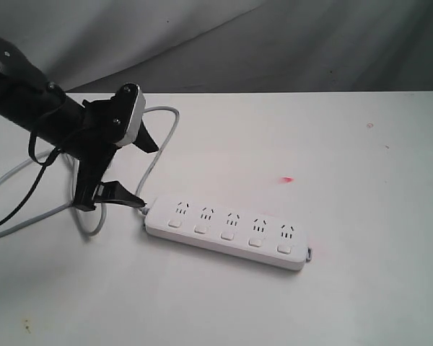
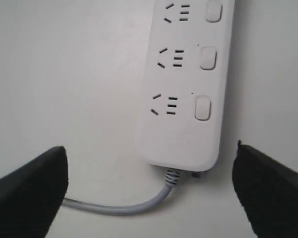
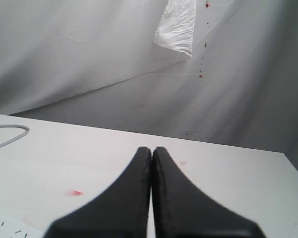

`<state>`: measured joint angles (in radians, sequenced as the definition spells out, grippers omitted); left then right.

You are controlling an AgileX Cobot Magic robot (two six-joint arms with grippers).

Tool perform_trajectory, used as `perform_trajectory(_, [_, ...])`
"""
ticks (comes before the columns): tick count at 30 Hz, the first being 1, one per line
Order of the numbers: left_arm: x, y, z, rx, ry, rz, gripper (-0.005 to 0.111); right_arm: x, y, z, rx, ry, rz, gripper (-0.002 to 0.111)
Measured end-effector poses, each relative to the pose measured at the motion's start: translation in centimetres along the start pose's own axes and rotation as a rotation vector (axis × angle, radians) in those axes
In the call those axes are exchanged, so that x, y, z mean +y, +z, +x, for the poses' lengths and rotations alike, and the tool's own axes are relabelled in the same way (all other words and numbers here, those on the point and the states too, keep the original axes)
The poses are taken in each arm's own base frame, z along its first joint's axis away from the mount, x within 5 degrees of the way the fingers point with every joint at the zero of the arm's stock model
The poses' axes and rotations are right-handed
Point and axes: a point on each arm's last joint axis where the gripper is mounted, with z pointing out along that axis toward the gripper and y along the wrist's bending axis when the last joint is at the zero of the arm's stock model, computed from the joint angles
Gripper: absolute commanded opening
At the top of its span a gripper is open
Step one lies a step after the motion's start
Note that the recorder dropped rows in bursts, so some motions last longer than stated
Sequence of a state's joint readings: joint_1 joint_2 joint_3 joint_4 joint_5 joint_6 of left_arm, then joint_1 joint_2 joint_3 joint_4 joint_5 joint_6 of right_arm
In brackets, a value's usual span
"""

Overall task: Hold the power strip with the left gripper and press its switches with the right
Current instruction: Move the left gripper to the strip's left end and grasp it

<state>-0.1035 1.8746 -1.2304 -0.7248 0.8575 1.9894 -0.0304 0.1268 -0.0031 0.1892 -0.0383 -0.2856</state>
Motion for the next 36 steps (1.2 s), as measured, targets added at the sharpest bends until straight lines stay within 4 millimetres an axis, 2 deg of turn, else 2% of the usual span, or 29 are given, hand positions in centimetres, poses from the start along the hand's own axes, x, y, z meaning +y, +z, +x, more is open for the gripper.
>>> perform_trajectory(6, [1.2, 1.2, 0.5, -0.003, -0.035, 0.099, 0.084, 0.0, 0.0, 0.0, 0.0, 0.0, 0.0, 0.0])
perform_trajectory(13, [1.8, 3.5, 1.5, -0.006, -0.068, 0.159, 0.084, 0.0, 0.0, 0.0, 0.0, 0.0, 0.0, 0.0])
perform_trajectory(22, [1.4, 6.5, 2.3, -0.001, -0.083, 0.227, 0.083, 0.0, 0.0, 0.0, 0.0, 0.0, 0.0, 0.0])
perform_trajectory(36, [1.8, 7.1, 2.8, 0.025, -0.085, 0.181, 0.082, 0.0, 0.0, 0.0, 0.0, 0.0, 0.0, 0.0])
